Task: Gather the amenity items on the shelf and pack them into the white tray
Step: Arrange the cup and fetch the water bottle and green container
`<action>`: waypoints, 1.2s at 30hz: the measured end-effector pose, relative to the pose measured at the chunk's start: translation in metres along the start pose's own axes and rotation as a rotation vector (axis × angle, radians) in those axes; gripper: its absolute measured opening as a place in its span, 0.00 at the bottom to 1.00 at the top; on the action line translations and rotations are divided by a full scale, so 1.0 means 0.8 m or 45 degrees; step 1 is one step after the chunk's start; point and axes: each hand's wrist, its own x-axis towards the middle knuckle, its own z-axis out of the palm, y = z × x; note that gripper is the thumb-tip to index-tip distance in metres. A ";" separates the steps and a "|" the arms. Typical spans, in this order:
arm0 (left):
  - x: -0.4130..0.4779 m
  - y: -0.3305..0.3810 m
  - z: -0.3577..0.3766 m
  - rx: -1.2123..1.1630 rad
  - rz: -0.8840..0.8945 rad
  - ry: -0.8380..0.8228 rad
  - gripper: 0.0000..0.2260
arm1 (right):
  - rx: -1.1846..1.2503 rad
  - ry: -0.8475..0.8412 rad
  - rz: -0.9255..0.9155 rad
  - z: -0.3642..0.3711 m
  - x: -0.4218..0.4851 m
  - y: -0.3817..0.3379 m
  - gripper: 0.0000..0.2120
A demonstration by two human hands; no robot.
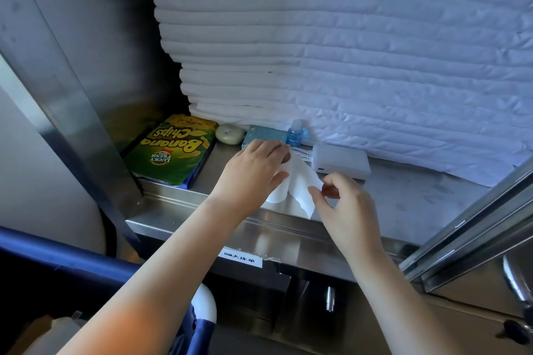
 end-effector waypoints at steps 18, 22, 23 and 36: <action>-0.023 -0.015 -0.010 -0.166 0.103 0.173 0.17 | 0.096 -0.009 -0.055 0.013 -0.002 -0.003 0.07; -0.019 -0.012 -0.007 -0.201 0.112 0.210 0.14 | 0.097 -0.014 -0.065 0.019 -0.003 -0.006 0.07; -0.018 -0.010 -0.007 -0.207 0.111 0.214 0.13 | 0.102 -0.016 -0.059 0.021 -0.002 -0.006 0.06; -0.010 0.002 -0.010 -0.339 -0.025 0.194 0.10 | 0.263 -0.123 -0.087 0.031 -0.002 -0.009 0.04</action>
